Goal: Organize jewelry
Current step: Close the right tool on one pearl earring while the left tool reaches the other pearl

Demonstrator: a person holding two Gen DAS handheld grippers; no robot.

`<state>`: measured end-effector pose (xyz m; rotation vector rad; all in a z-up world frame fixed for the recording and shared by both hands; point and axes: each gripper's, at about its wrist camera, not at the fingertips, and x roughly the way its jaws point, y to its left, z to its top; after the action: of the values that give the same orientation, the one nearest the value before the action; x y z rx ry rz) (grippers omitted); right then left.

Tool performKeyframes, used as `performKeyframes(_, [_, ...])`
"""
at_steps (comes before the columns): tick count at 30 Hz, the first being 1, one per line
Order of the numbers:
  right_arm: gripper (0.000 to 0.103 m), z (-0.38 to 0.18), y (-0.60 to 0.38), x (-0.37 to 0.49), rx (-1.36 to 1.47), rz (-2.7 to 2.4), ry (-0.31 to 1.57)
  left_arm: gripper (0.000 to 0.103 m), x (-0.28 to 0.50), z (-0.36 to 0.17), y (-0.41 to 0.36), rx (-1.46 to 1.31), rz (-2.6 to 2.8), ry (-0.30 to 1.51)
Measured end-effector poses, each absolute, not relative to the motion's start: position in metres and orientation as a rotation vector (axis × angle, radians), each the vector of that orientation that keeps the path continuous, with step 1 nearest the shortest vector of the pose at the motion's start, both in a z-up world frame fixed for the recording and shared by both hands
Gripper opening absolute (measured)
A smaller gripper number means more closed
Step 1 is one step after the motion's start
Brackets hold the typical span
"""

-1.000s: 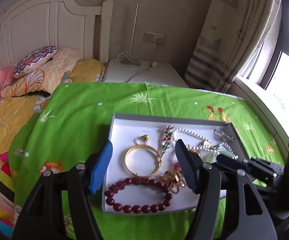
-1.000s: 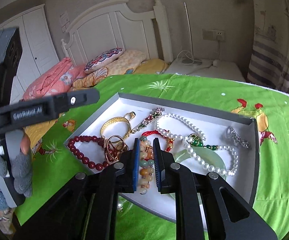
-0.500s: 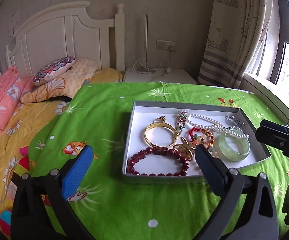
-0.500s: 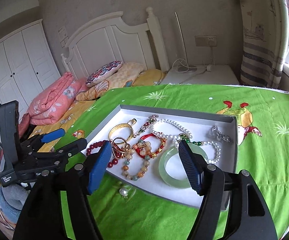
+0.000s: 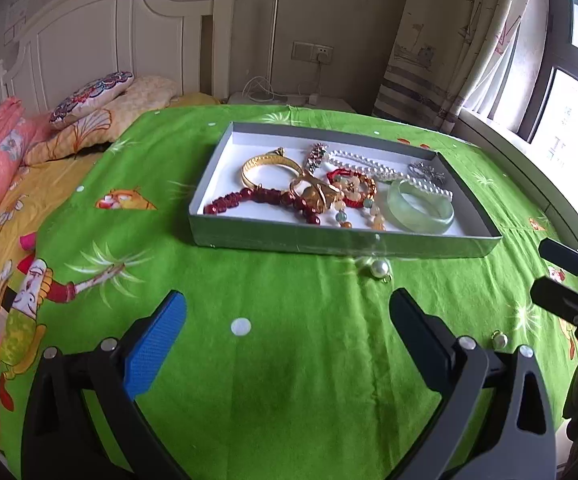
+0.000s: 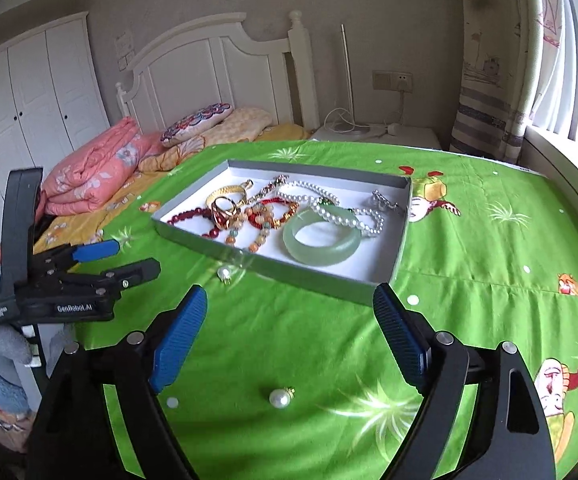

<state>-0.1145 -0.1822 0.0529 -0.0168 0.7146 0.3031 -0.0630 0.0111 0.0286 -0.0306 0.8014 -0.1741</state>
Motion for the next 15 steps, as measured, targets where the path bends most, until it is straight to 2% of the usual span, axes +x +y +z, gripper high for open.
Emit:
performKeyframes(3, [0.081, 0.043, -0.180, -0.126, -0.050, 0.330, 0.740, 0.100, -0.064, 0.015, 0.010, -0.036, -0.184, 0.839])
performKeyframes(12, [0.053, 0.012, -0.175, -0.127, -0.088, 0.353, 0.839, 0.100, -0.057, 0.004, 0.017, -0.108, -0.202, 0.890])
performKeyframes(13, [0.045, 0.011, -0.174, -0.127, -0.092, 0.353, 0.843, 0.100, -0.057, 0.004, 0.017, -0.105, -0.201, 0.892])
performKeyframes(15, [0.044, 0.011, -0.171, -0.128, -0.105, 0.358, 0.835, 0.100, -0.057, 0.004, 0.016, -0.103, -0.200, 0.892])
